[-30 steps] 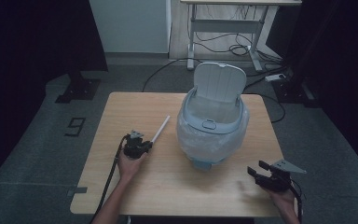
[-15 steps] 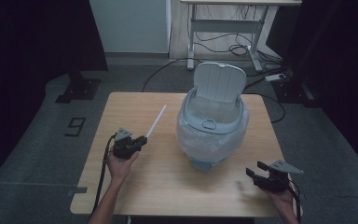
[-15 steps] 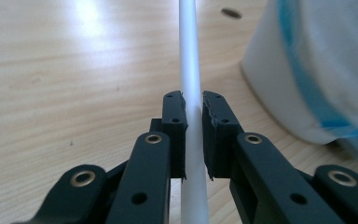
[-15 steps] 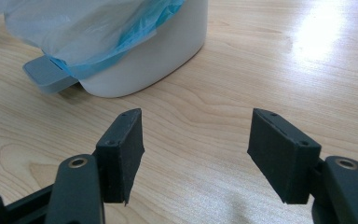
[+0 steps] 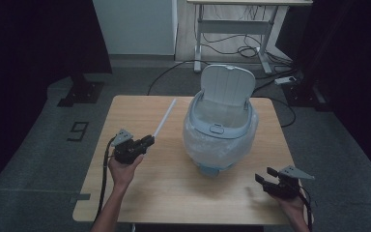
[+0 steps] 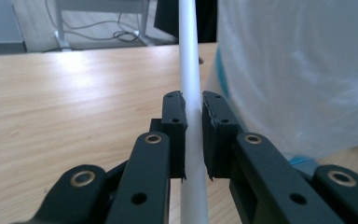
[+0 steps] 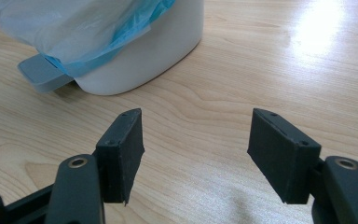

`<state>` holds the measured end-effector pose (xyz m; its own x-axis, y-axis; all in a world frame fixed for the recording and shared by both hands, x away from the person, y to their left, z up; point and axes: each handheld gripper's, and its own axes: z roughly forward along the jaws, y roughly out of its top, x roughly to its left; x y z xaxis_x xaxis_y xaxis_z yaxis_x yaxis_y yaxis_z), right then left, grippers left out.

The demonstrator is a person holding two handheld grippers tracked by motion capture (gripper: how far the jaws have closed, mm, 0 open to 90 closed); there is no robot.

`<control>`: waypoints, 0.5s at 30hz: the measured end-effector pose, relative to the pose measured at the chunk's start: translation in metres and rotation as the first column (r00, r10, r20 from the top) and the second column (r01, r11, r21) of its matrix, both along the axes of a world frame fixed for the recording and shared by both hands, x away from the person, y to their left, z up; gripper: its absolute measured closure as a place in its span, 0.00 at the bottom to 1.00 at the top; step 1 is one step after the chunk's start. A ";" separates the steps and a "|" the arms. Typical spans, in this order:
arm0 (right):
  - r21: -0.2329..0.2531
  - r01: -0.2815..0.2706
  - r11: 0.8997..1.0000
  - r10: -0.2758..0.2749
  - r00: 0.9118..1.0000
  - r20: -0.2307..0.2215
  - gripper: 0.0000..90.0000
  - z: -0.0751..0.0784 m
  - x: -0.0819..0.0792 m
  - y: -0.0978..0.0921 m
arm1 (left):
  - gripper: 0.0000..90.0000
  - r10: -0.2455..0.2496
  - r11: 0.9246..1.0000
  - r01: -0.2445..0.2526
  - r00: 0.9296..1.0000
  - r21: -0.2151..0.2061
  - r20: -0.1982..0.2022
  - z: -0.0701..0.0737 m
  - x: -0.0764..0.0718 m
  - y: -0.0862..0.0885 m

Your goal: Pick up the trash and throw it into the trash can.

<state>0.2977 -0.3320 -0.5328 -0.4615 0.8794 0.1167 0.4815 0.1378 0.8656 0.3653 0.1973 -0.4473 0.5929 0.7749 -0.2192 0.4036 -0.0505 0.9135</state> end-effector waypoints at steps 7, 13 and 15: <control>0.016 0.016 1.000 -0.016 1.000 0.000 0.39 0.001 0.000 -0.004 | 0.89 -0.037 0.999 0.038 0.998 -0.032 0.043 0.016 -0.004 -0.005; 0.026 0.029 0.999 -0.029 1.000 -0.005 0.39 0.000 0.000 -0.008 | 0.89 -0.051 0.997 0.055 0.996 -0.054 0.072 0.030 -0.004 -0.009; 0.026 0.034 0.999 -0.034 0.999 -0.006 0.39 0.000 0.000 -0.009 | 0.89 -0.060 0.996 0.066 0.995 -0.066 0.078 0.035 -0.003 -0.010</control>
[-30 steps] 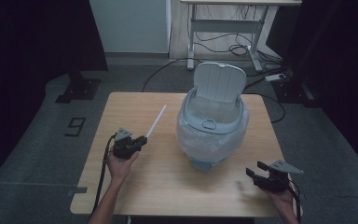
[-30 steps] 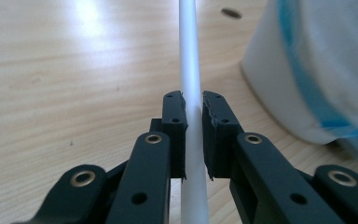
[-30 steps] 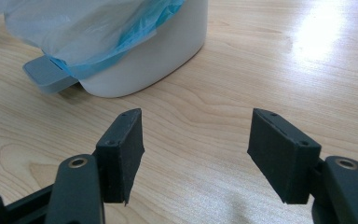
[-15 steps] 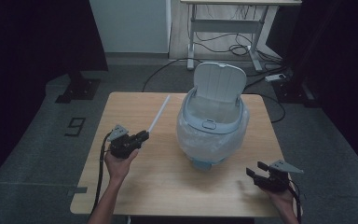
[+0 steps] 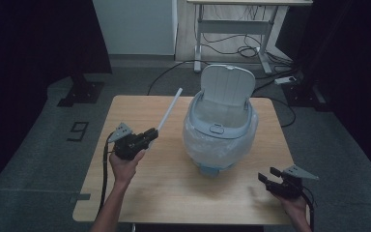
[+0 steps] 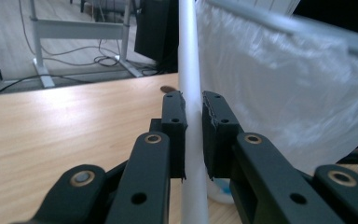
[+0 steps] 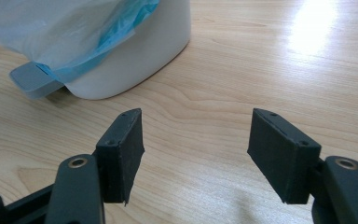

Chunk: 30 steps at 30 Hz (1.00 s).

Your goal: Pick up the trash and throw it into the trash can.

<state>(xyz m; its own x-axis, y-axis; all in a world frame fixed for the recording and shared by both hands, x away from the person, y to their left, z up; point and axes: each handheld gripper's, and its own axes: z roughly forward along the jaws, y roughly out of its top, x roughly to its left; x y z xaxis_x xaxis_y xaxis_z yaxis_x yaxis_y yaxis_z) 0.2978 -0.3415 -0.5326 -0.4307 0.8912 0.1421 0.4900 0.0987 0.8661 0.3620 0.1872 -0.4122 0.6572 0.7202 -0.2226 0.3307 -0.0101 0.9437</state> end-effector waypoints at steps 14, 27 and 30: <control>0.003 0.006 1.000 -0.006 1.000 -0.002 0.39 0.000 0.000 -0.001 | 0.89 -0.038 0.999 0.038 0.998 0.000 0.057 0.036 0.000 -0.015; -0.008 0.002 1.000 -0.002 1.000 -0.012 0.39 -0.002 0.001 0.000 | 0.89 -0.054 0.999 0.054 0.996 0.002 0.075 0.055 0.002 -0.024; -0.009 0.003 1.000 -0.003 1.000 -0.012 0.39 -0.002 0.001 0.000 | 0.89 -0.058 0.998 0.058 0.995 0.007 0.081 0.058 0.003 -0.026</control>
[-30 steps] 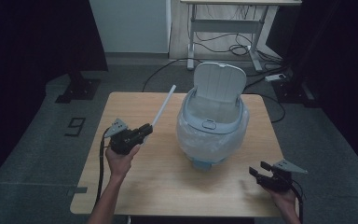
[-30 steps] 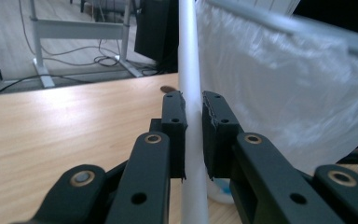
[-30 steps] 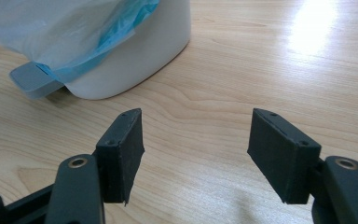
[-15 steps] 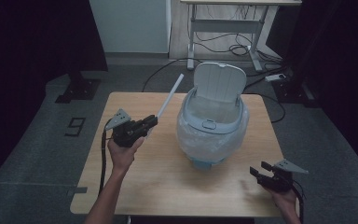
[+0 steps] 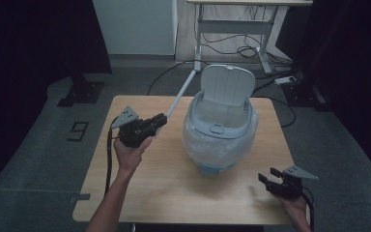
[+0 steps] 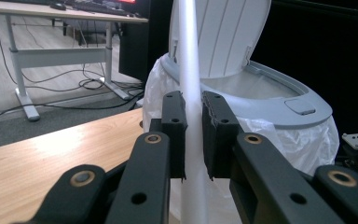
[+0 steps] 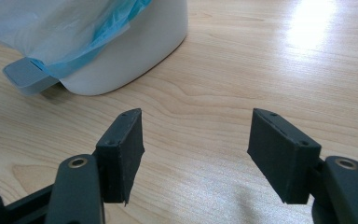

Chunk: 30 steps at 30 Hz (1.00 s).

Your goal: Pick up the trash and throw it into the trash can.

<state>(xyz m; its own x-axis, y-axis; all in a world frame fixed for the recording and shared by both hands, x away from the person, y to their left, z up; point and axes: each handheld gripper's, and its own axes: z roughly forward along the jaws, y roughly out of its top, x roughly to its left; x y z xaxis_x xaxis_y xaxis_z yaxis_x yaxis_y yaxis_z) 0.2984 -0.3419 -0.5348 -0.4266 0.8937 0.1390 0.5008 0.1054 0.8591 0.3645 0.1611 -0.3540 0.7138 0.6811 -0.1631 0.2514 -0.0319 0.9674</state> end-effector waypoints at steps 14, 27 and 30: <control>0.003 -0.002 1.000 0.002 1.000 0.002 0.39 -0.001 0.000 -0.002 | 0.89 -0.011 1.000 0.011 1.000 0.008 0.009 0.012 0.003 -0.008; -0.006 -0.014 1.000 0.014 1.000 -0.006 0.39 -0.002 0.000 -0.001 | 0.89 -0.036 0.999 0.036 0.999 0.020 0.021 0.025 0.009 -0.028; -0.008 -0.014 1.000 0.014 1.000 -0.007 0.39 -0.002 0.000 -0.001 | 0.89 -0.039 0.999 0.039 0.999 0.025 0.023 0.028 0.010 -0.032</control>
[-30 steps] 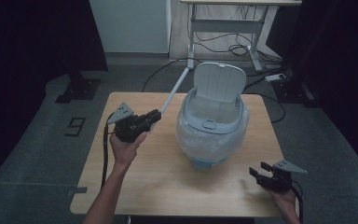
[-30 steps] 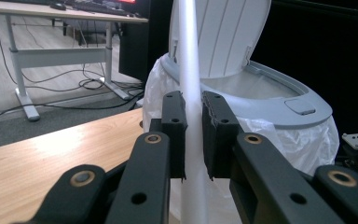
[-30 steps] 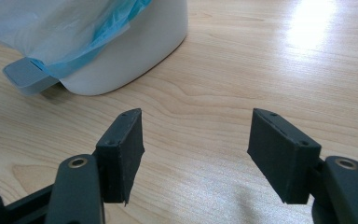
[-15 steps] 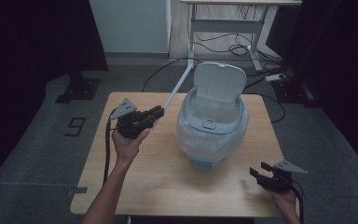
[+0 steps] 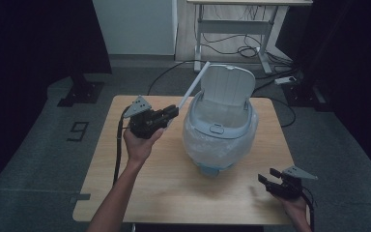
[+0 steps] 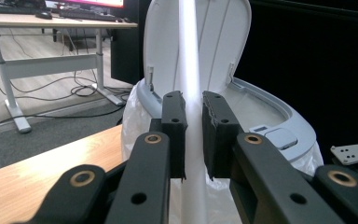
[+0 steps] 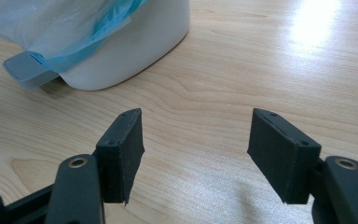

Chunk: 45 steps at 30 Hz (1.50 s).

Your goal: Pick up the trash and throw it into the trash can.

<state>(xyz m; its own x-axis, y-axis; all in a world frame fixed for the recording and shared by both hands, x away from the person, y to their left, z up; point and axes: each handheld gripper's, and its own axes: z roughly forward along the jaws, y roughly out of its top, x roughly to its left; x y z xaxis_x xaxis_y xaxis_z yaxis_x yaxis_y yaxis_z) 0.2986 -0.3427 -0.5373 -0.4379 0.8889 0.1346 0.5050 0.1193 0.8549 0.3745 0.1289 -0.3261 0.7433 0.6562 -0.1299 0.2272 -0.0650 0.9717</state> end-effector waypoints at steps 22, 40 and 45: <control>-0.019 -0.003 1.000 0.003 1.000 -0.011 0.39 -0.002 0.001 0.001 | 0.89 -0.019 1.000 0.019 1.000 0.000 -0.010 0.013 0.012 -0.015; -0.040 -0.007 0.999 0.006 1.000 -0.019 0.39 -0.003 0.002 0.003 | 0.89 -0.035 0.999 0.036 0.999 0.013 -0.013 0.027 0.022 -0.036; -0.043 -0.012 0.999 0.011 1.000 -0.022 0.39 -0.004 0.002 0.003 | 0.89 -0.036 0.999 0.036 0.999 0.004 -0.014 0.033 0.026 -0.038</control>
